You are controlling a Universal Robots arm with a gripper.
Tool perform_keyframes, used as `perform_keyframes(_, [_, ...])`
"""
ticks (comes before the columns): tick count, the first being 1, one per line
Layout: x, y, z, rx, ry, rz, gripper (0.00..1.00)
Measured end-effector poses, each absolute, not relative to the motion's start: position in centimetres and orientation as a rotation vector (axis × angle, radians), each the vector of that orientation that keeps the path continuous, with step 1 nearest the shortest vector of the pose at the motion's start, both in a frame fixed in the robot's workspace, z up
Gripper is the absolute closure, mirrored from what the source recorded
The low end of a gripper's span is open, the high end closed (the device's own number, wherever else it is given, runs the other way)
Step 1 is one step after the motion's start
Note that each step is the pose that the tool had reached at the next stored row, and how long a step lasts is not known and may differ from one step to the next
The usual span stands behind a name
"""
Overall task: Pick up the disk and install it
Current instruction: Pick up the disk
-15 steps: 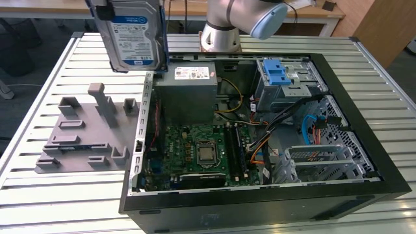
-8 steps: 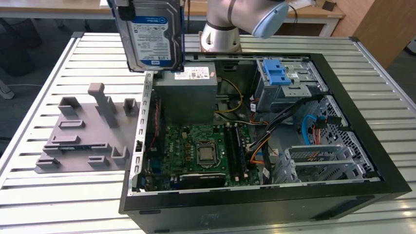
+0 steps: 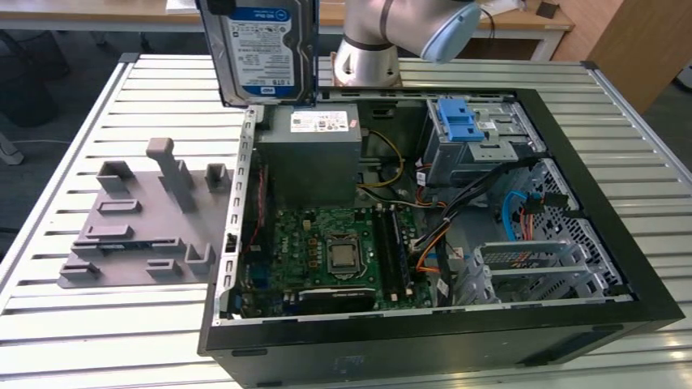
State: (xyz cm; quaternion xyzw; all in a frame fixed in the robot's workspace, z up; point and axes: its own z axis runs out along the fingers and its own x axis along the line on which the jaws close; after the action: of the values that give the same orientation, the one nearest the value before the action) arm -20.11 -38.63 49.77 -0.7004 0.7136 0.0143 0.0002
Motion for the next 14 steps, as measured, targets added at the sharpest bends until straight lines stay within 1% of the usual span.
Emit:
perform_keyframes(2, [-20.1, -39.0, 49.8, -2.2, 2.241, 0.045, 0.64])
perform_keyframes(14, [-19.9, -43.3, 49.4, -2.2, 2.241, 0.045, 0.64])
